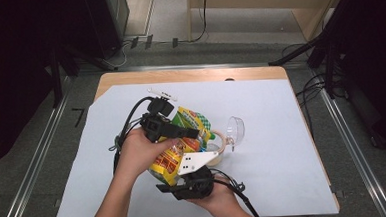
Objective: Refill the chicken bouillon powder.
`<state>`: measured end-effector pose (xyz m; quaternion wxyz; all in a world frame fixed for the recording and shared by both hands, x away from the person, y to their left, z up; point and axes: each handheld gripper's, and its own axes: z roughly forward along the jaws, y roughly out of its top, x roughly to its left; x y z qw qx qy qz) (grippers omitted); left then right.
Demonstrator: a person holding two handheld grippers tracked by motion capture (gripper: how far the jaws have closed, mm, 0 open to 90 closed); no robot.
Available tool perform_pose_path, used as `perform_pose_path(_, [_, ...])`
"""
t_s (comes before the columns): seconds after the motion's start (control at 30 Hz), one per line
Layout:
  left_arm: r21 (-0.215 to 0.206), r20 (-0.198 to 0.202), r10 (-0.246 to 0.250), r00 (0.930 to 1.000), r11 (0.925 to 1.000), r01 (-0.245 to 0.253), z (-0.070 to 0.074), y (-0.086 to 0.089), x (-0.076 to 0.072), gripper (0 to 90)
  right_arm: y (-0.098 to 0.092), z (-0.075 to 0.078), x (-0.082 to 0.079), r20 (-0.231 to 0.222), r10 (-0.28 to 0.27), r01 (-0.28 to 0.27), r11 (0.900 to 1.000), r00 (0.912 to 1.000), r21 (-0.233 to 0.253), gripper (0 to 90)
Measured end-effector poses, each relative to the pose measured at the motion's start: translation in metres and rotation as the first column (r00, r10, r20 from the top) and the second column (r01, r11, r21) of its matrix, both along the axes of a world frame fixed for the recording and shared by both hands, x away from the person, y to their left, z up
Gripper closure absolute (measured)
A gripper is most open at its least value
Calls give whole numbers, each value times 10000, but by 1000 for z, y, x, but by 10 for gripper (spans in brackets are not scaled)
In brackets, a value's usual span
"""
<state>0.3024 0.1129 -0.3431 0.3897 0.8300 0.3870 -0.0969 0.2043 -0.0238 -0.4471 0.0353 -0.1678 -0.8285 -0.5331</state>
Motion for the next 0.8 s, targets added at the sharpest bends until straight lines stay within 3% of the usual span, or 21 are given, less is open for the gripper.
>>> perform_pose_path(0.2, [-227,-293,-90,9995,9997,84,-6,0,7,646,-2,0,7,259,20,-19,10000,9997,-44,653])
perform_pose_path(0.53, [-140,-430,-97,9990,9999,91,-12,-4,10,659,-1,-7,7,394,82,-74,9998,9992,-180,586])
perform_pose_path(0.67, [-128,-562,-206,9982,9997,199,-15,-6,10,664,2,-14,4,462,67,-40,9983,9989,-579,628])
perform_pose_path(0.8, [-133,-501,-202,9985,9997,196,-15,-8,10,646,2,-16,3,250,-6,18,9989,9997,-469,655])
